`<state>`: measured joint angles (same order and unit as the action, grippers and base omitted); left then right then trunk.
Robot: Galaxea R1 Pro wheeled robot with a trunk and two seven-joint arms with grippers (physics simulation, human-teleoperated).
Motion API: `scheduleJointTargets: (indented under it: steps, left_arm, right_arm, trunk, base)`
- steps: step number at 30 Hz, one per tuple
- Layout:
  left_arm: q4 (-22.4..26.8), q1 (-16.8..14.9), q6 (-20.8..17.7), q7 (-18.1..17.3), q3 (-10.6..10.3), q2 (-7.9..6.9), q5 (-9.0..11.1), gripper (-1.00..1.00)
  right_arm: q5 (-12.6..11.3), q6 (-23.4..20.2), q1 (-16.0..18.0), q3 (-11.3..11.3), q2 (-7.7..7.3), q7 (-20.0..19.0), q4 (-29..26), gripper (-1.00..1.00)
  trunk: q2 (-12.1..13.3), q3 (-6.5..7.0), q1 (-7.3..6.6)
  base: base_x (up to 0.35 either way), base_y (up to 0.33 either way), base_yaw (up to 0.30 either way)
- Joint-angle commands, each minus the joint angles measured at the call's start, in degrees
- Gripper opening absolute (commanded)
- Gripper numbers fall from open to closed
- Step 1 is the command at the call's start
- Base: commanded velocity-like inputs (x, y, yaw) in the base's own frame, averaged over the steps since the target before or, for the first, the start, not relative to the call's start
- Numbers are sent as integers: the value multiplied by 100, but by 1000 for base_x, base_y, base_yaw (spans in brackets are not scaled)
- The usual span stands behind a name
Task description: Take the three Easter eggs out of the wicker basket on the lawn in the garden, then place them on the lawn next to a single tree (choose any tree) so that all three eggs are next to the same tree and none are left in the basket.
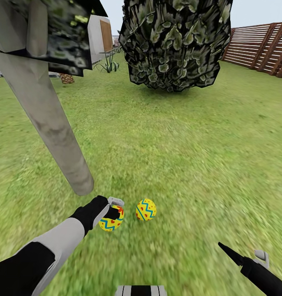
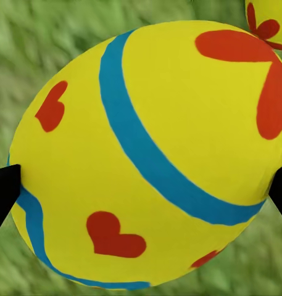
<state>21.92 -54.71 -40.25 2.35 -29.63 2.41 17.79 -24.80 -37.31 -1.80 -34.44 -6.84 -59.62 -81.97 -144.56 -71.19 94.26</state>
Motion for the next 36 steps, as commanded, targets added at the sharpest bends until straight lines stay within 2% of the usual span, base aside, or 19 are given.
scheduleJointTargets:
  steps: [1,4,24,30,36]
  left_arm:
    - [5,-5,-18,20,-42,-3,49,-100]
    - [5,-5,-12,20,-42,-3,53,-100]
    - [28,-5,196,20,-26,-12,66,-100]
    - [94,-4,576,20,-4,-24,67,-100]
    - [417,3,691,13,6,-44,67,-100]
  right_arm:
    - [-34,-40,-3,-1,-1,3,-4,100]
    - [-34,-40,-4,-1,4,3,-4,100]
    - [-45,-40,-4,-16,-10,1,-4,100]
    - [-55,-47,3,-27,-37,-2,-4,100]
    - [-46,-47,5,-69,-28,-5,-4,100]
  trunk:
    - [-2,-4,-1]
    - [-2,-4,-1]
    - [-28,-447,51]
    - [-36,-580,66]
    - [-44,-713,82]
  base:
    - [1,0,0]
    - [0,0,0]
    - [0,0,0]
    - [0,0,0]
    - [0,0,0]
